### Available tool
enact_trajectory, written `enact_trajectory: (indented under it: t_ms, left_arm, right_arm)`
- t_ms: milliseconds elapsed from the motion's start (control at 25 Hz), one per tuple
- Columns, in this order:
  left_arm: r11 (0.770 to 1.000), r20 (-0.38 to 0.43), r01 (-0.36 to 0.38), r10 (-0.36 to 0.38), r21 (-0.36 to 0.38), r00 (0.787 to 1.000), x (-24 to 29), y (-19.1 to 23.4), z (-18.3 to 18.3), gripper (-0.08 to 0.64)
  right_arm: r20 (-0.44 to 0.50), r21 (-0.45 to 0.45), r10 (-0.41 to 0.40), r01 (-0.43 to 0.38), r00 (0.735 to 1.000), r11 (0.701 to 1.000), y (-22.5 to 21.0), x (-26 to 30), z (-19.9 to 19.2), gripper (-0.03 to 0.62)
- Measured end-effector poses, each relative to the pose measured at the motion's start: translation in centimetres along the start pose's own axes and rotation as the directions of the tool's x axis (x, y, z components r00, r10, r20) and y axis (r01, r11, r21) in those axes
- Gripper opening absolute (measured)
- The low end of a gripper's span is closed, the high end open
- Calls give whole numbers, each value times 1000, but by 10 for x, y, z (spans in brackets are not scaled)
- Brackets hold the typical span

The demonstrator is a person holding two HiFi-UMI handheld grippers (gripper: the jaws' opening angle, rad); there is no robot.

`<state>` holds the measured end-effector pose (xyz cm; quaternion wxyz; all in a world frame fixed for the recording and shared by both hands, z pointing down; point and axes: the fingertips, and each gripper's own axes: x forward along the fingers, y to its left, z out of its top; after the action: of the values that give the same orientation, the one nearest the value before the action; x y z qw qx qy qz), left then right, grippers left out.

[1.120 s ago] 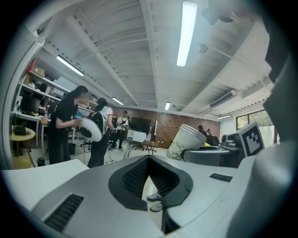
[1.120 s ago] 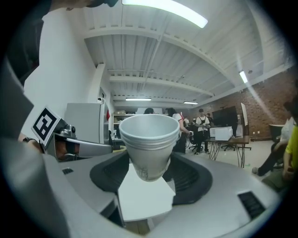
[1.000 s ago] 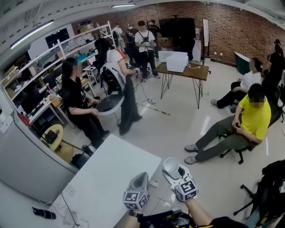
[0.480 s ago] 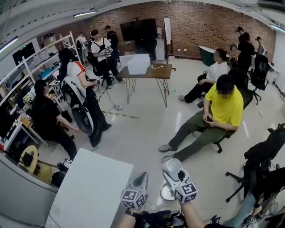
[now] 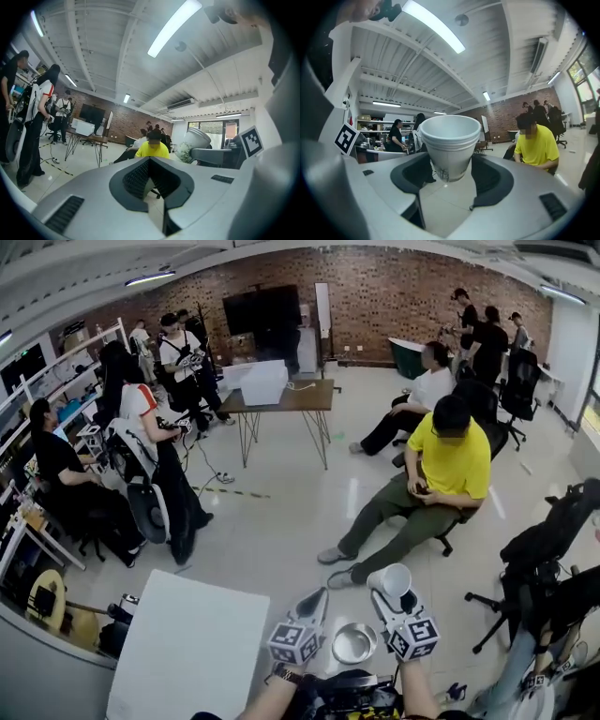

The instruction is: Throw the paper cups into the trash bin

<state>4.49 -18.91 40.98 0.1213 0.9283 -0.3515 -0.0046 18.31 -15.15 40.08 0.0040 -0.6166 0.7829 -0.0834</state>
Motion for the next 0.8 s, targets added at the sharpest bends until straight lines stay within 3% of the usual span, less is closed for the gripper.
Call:
enact_trajectory:
  t_ms: [800]
  left_arm:
    - [992,16,94,-96,81,995,44,8,30,3]
  right_arm:
    - [49,-1,-43,43,998,999,-24,1,19,287]
